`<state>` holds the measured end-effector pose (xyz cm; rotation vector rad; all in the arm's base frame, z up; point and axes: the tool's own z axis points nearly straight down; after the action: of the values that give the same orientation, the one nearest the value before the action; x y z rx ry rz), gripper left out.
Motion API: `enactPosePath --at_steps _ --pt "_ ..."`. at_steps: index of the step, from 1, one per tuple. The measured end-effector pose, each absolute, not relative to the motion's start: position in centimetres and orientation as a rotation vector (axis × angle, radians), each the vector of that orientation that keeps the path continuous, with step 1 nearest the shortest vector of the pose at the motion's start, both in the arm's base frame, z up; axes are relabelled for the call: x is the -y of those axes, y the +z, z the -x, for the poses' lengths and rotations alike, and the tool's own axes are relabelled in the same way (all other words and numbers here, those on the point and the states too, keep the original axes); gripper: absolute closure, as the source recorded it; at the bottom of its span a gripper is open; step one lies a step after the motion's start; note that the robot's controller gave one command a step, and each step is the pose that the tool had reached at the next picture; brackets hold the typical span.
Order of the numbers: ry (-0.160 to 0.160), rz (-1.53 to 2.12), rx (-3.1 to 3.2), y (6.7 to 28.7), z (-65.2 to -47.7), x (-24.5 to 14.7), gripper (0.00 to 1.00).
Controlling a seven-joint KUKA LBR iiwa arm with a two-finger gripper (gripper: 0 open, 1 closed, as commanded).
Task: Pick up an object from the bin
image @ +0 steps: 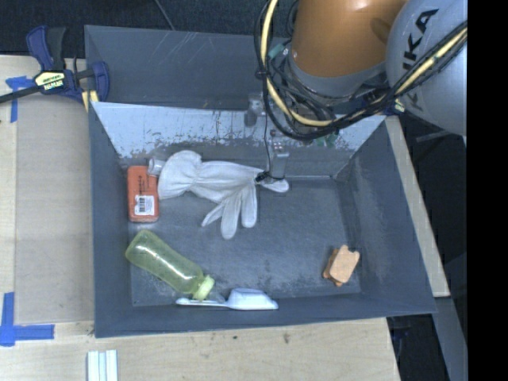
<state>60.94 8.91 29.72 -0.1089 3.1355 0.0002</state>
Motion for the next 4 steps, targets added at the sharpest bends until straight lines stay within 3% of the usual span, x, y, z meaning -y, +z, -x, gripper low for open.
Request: enactPosePath --at_steps 1,2,3,4 --pt "0.0 0.109 -3.135 29.7 -60.9 -8.9 0.0" --pt "0.0 0.169 -3.133 31.3 -61.6 -11.1 0.0" --pt "0.003 0.195 -3.124 28.6 -61.0 -12.3 0.0" --pt "-0.001 0.197 -3.142 30.8 -60.4 -11.8 0.0"
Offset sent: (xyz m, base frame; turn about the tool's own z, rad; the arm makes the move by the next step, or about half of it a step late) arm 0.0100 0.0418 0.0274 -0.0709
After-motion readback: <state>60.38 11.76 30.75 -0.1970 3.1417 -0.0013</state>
